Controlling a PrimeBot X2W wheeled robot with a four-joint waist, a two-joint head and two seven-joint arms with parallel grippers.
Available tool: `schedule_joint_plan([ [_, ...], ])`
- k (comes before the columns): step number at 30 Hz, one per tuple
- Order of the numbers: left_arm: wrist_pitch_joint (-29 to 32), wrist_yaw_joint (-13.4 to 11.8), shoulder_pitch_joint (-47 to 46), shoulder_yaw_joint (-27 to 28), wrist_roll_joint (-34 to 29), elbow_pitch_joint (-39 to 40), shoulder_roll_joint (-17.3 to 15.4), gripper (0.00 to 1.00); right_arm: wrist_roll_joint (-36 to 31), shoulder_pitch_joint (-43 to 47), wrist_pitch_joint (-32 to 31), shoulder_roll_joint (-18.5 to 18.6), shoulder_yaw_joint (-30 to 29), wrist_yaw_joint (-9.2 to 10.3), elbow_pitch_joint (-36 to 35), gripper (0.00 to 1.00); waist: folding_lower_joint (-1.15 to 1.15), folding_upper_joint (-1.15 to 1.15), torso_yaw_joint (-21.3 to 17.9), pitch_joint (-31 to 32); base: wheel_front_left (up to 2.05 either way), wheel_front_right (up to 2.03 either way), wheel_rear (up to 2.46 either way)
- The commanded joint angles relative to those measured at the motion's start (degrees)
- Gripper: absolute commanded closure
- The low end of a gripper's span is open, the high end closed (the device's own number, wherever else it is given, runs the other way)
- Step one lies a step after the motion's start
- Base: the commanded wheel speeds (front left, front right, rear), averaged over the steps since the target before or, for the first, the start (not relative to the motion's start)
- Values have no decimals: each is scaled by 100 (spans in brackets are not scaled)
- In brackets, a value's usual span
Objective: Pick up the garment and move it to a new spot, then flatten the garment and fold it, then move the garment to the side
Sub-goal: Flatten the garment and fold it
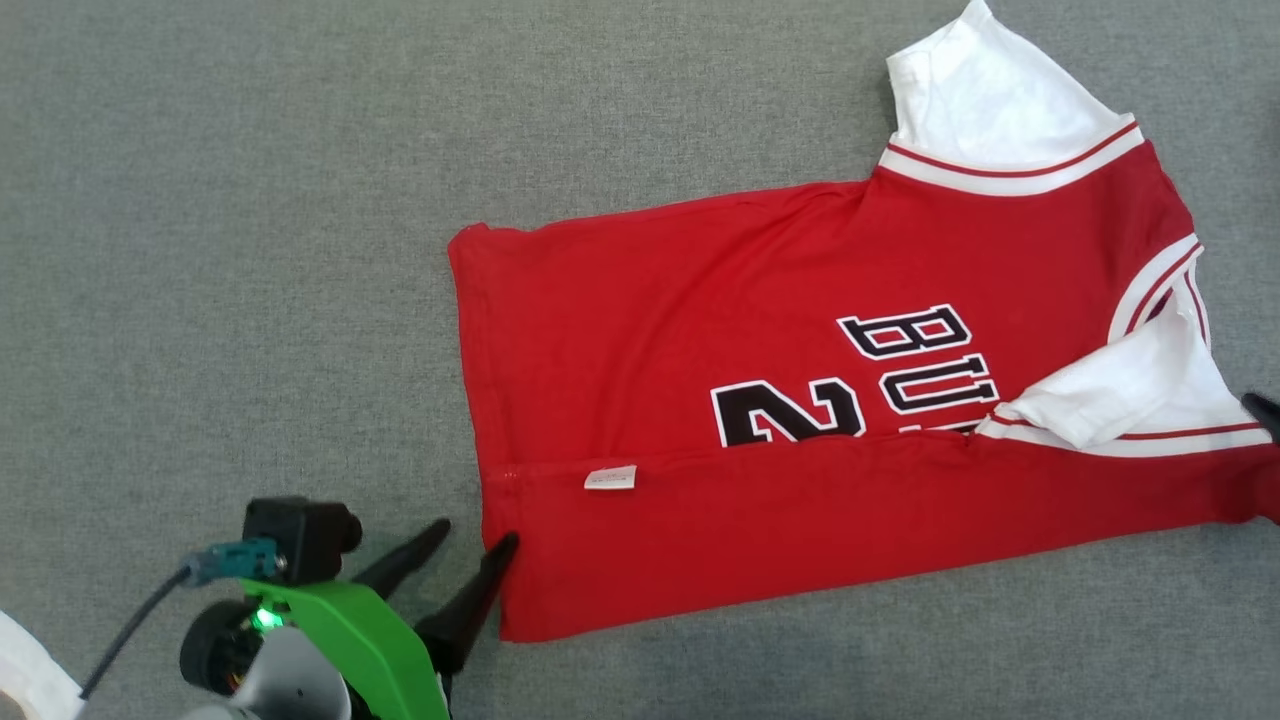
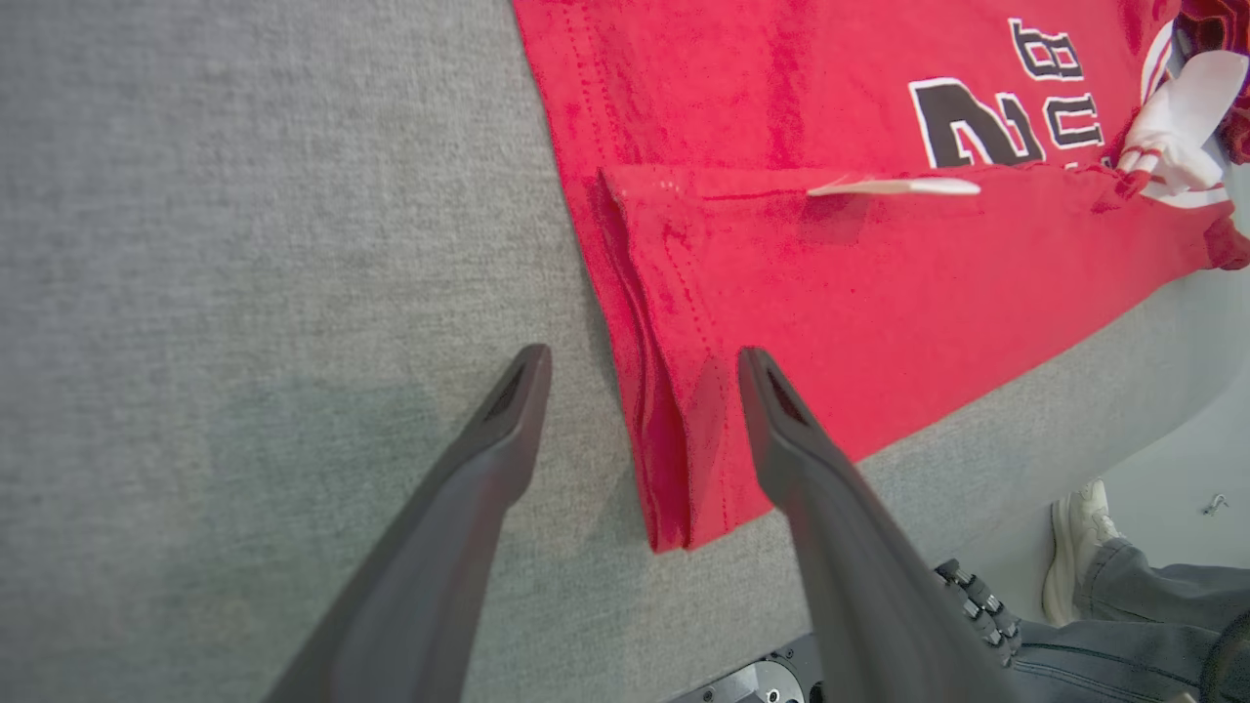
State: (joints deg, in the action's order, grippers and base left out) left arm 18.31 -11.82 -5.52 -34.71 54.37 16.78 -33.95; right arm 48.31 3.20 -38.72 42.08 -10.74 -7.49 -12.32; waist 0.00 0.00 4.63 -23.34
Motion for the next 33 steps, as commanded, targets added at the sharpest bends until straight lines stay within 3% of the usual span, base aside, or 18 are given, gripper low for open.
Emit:
schedule_joint_plan([
  [1,102,-65,-455,150,-156,231,-136,0,90,-458,-48,181,-271,1,-371,0,0,0,57,-249,0,0,0],
  [4,357,-81,-1265,245,-405,207,-145,0,-93,-1296,-214,346,-365,1,-472,0,0,0,171,-647,0,0,0],
  [7,632,-9,-2210,151,-593,-140,141,0,-431,-2476,-483,346,-78,0,-226,0,0,0,367,-1091,0,0,0],
  [12,844,263,-3458,-83,-735,-959,740,0,-1129,-4306,-819,66,703,1,581,0,0,0,722,-1606,0,0,0],
  [16,860,460,-3986,-268,-864,-1488,1057,0,-1477,-5192,-882,-261,1327,1,1257,0,0,0,861,-1737,0,0,0],
  [22,914,673,-4220,-432,-862,-1671,1196,0,-1610,-5675,-671,-390,1869,1,1879,0,0,0,938,-1805,0,0,0],
  [32,1051,733,-4159,-564,-794,-1643,1164,0,-1484,-5891,-421,-349,2308,1,2397,0,0,0,878,-1769,0,0,0],
  [33,1069,738,-4153,-584,-799,-1650,1155,15,-1442,-5894,-401,-371,2374,1,2409,0,0,0,870,-1761,0,0,0],
])
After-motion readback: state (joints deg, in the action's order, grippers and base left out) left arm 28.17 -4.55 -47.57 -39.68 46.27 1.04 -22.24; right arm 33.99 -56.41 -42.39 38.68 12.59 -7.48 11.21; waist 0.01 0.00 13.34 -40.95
